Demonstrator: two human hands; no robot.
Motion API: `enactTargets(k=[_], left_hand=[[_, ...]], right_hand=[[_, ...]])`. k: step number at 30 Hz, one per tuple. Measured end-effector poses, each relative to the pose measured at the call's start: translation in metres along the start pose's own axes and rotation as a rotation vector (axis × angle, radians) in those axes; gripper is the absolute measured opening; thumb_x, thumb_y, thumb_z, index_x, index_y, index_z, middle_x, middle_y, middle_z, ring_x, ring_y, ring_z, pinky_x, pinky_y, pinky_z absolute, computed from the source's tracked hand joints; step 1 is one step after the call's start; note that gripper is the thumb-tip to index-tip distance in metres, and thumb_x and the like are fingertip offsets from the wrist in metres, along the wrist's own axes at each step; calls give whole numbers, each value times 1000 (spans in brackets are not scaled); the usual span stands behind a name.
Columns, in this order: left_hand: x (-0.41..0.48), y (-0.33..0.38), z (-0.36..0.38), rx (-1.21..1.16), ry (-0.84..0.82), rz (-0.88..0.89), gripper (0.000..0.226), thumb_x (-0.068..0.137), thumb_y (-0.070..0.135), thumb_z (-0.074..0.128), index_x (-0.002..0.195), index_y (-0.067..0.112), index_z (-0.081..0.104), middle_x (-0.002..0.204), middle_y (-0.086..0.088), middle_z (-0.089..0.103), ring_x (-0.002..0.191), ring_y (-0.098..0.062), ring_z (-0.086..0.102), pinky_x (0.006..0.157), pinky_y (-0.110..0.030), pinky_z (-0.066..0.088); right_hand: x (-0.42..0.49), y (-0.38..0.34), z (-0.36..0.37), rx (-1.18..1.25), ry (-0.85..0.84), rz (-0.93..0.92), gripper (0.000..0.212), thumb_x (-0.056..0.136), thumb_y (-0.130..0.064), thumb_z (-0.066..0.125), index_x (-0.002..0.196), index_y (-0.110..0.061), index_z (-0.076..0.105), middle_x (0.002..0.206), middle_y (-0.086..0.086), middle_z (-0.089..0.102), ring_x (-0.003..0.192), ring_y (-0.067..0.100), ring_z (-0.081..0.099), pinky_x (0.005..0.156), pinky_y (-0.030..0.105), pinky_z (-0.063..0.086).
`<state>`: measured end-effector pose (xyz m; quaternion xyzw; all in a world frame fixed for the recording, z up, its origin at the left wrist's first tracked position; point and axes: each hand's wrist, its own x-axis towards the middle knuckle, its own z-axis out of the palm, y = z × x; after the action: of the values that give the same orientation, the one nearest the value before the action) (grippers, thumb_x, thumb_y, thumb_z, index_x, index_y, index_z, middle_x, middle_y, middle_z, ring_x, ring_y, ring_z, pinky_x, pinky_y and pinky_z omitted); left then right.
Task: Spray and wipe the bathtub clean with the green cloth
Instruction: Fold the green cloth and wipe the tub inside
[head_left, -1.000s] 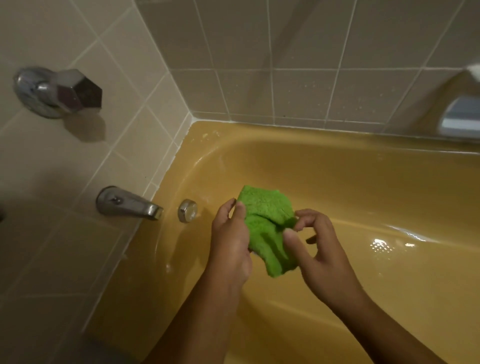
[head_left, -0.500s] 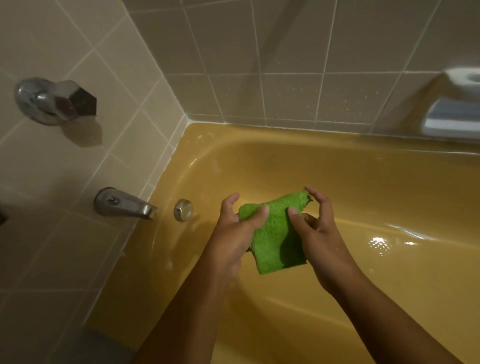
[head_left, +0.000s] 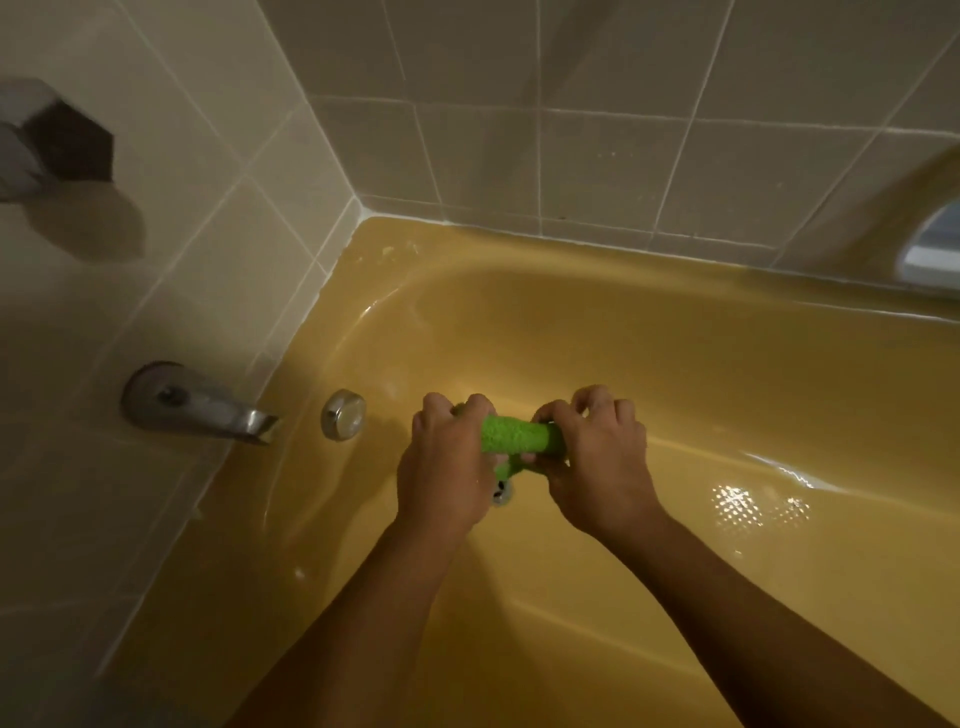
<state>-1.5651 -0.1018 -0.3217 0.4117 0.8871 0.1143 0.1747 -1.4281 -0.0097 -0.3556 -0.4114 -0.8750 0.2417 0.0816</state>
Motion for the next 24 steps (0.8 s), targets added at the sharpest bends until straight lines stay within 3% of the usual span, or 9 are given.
enactTargets(k=[2,4,7,9,12,14,17,20,24], left_hand=[[7,-9,16,-176,153,-34,56,94,21,74,137,39,43,126,3,37,114,-19,50,82,-35,53],[13,-13,32,-502,220,-126,58,102,21,62,148,43,33,139,7,42,116,-14,55,90,-36,54],[29,-9,51,-1248,-11,-369,51,105,56,47,152,61,26,150,14,51,127,-13,59,104,-48,51],[48,-15,63,-1658,-113,-475,58,94,72,46,150,60,35,147,6,59,125,-22,65,104,-57,53],[81,-23,81,-1821,-6,-465,71,94,76,44,152,37,46,142,-4,64,122,-26,69,91,-44,60],[102,-22,88,-1882,57,-449,71,93,74,50,151,34,47,142,-5,64,124,-27,67,82,-39,60],[136,-14,93,-1943,204,-449,53,100,58,53,151,45,42,144,-3,62,126,-30,65,91,-46,57],[172,3,93,-1949,379,-495,53,107,45,50,154,56,27,156,5,48,133,-25,58,110,-54,46],[227,29,93,-1884,584,-446,70,104,45,55,158,58,11,165,14,28,139,-19,48,118,-56,37]], right_hand=[[16,-1,14,7,45,-31,39,86,-44,78,119,-31,63,128,-2,52,115,27,43,91,39,31],[34,-4,27,98,58,-21,35,90,-46,74,116,-28,60,118,-8,60,114,23,45,90,36,27],[52,-8,39,385,-82,-11,26,97,-36,70,114,-25,53,93,-8,66,90,16,58,81,34,38],[59,-11,39,643,-254,-5,22,104,-25,62,122,-20,51,90,-6,71,78,12,68,69,26,52],[74,-8,43,746,-416,-57,36,109,-32,44,144,-24,46,118,-17,66,103,-9,66,81,9,50],[93,0,49,765,-440,-75,41,109,-43,38,148,-31,44,130,-16,62,123,-12,56,96,13,48],[142,14,48,471,-219,-155,42,109,-52,37,145,-38,52,133,-2,65,130,14,54,109,34,44],[210,28,36,-14,85,-444,39,108,-24,44,142,-10,58,140,13,61,129,34,52,111,39,38],[287,61,24,-481,-45,-766,58,105,-22,43,159,-6,33,166,18,32,149,42,33,124,53,29]])
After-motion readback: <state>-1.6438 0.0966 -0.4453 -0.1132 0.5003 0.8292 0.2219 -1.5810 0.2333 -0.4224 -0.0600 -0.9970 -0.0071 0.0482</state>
